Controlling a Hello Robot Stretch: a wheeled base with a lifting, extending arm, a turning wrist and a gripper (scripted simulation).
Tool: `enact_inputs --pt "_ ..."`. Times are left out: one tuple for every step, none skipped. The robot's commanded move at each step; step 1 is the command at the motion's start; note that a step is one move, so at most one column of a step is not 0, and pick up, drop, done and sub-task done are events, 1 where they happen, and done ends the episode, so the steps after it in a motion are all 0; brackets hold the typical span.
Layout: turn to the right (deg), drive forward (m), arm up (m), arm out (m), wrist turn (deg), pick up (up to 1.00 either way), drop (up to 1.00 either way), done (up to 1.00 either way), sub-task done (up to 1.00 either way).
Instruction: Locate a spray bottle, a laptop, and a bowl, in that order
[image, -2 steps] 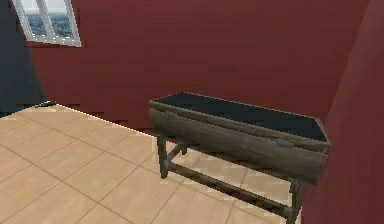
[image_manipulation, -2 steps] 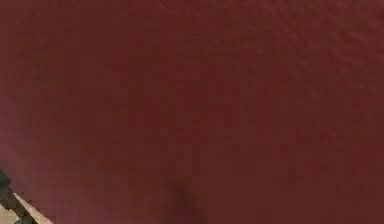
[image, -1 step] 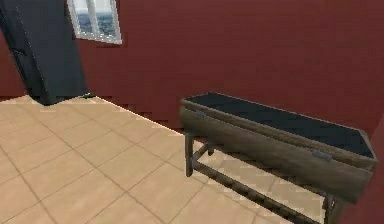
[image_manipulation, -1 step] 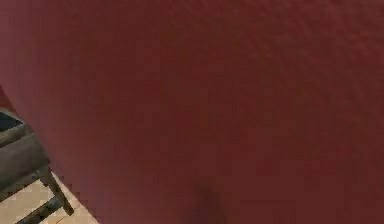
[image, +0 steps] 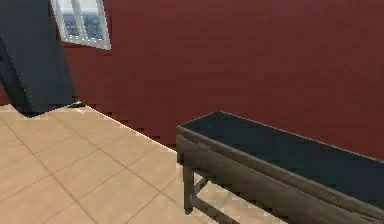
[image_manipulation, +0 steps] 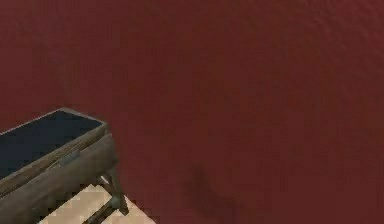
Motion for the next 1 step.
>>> enact_inputs --pt "-45.0 0.0 0.0 0.0 0.0 0.0 0.0 0.0 0.0"
